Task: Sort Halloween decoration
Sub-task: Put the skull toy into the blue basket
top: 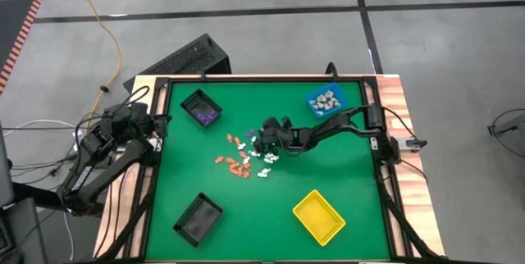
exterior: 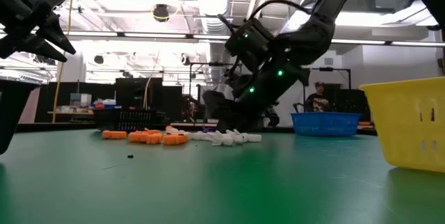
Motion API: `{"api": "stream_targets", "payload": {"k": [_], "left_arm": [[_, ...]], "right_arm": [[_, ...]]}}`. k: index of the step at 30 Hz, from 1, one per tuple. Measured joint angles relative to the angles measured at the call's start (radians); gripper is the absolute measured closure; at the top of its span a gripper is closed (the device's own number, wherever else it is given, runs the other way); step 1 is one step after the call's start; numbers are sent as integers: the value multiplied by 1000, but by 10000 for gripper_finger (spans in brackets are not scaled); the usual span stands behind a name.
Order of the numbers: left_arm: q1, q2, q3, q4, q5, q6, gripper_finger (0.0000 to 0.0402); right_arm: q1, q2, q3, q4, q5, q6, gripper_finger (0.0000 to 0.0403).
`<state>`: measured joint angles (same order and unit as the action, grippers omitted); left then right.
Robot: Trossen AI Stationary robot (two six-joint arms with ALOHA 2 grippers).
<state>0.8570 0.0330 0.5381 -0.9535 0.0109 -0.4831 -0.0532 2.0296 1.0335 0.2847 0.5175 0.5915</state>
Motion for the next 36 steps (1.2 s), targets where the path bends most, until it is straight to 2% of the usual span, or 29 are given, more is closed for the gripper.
{"api": "stream_targets", "payload": {"k": [8,16,20,24,28,36], "left_arm": [[0,0,0,0,-5,0,258],[0,0,0,0,-5,0,258],[0,0,0,0,0,0,258],[0,0,0,0,1,0,258],[0,0,0,1,0,0,258],[0,0,0,1,1,0,258]], "right_arm": [[-51,-171,-1,-70,21,-110,281],[-125,-391,-3,-334,96,-239,281],[-176,-527,-70,-434,122,-257,281],[-240,-678,-162,-569,145,-201,281],[-316,-795,-266,-602,148,-193,281],[-466,-849,-393,-592,47,-113,278]]}}
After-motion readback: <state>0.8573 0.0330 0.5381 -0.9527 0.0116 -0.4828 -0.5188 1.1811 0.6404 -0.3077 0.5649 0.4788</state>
